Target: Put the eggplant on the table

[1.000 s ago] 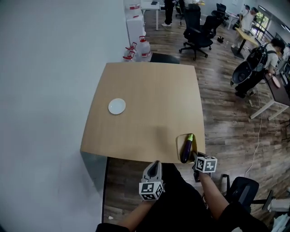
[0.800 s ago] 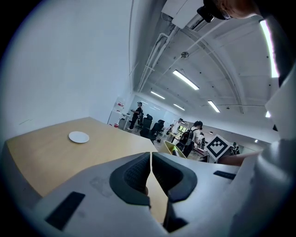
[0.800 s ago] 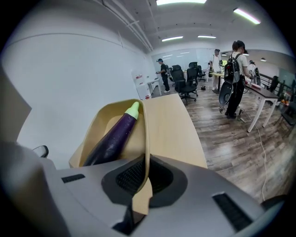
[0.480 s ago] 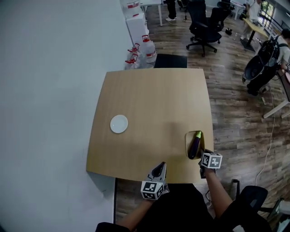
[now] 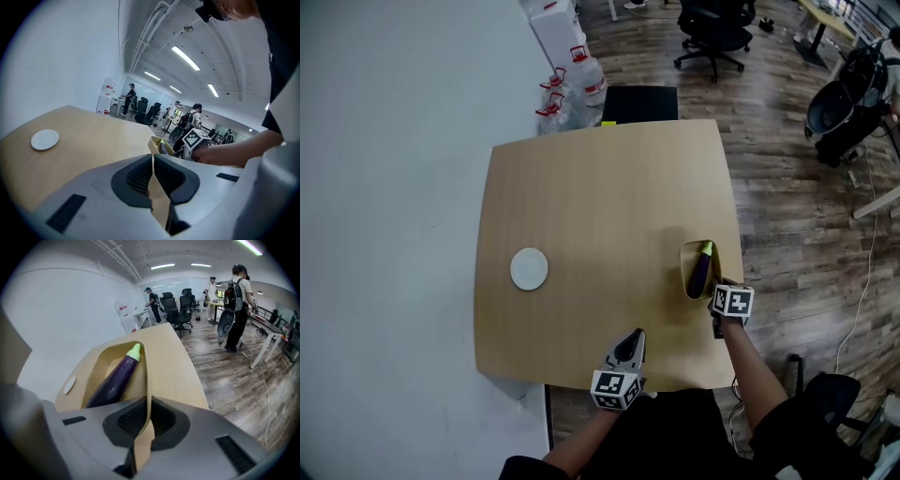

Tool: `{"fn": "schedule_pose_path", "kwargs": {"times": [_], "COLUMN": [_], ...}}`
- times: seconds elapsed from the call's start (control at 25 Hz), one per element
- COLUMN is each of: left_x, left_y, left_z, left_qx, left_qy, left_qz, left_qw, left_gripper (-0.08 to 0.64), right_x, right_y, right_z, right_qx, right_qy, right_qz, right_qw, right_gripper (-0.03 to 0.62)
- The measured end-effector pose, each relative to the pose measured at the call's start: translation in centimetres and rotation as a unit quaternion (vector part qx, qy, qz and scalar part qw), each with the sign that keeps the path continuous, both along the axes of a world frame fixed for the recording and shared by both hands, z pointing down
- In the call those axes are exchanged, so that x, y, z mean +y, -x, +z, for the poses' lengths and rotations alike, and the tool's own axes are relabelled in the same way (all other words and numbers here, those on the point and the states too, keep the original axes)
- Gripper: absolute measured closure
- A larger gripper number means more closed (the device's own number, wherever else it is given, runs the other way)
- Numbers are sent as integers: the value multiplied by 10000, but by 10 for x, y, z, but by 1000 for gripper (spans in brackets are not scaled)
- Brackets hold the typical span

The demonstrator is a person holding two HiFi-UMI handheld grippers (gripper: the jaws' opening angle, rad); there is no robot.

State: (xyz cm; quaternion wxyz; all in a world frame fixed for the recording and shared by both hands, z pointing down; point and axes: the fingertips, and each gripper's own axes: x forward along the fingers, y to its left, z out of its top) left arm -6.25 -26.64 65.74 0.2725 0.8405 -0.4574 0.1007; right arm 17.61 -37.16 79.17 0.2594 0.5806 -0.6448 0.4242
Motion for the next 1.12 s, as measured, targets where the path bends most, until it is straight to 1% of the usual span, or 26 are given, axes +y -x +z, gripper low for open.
{"fn": "schedule_pose_path", "kwargs": {"times": [0.08, 0.2, 0.44, 0.56, 0.64, 0.72, 0.84, 0.88, 1.0, 1.12], "left_x": [-9, -16, -22, -23, -23, -21, -15, -14, -6, 3], "left_y": [-1, 1, 4, 9, 14, 17, 19, 20, 23, 29], "left_z": [5, 12, 22, 21, 19, 19, 18, 17, 10, 0], "left_qx": [1, -44, -71, -75, -28, 14, 26, 39, 109, 156], "left_qy": [68, 182, 329, 340, 352, 363, 341, 324, 267, 140], "left_qz": [-30, -68, -175, -224, -287, -364, -396, -401, -460, -497], "left_qw": [10000, 9998, 9993, 9991, 9990, 9987, 9986, 9987, 9985, 9985], "left_gripper": [537, 537, 537, 537, 537, 537, 537, 537, 537, 537], "right_x": [-23, -49, -73, -76, -79, -81, -82, -83, -79, -68], "right_y": [-5, -7, -8, -2, 1, 4, 3, 2, 3, 13], "right_z": [10, 22, 46, 51, 51, 49, 40, 35, 13, -14], "right_qx": [111, 135, 111, -77, -93, -81, 44, 90, 57, -25], "right_qy": [48, 113, 277, 365, 389, 390, 245, 154, -166, -560], "right_qz": [-38, -3, -1, -53, -139, -209, -296, -324, -339, -413], "right_qw": [9999, 9998, 9996, 9993, 9991, 9990, 9993, 9993, 9993, 9976], "right_gripper": [529, 529, 528, 505, 503, 461, 399, 391, 391, 391]}}
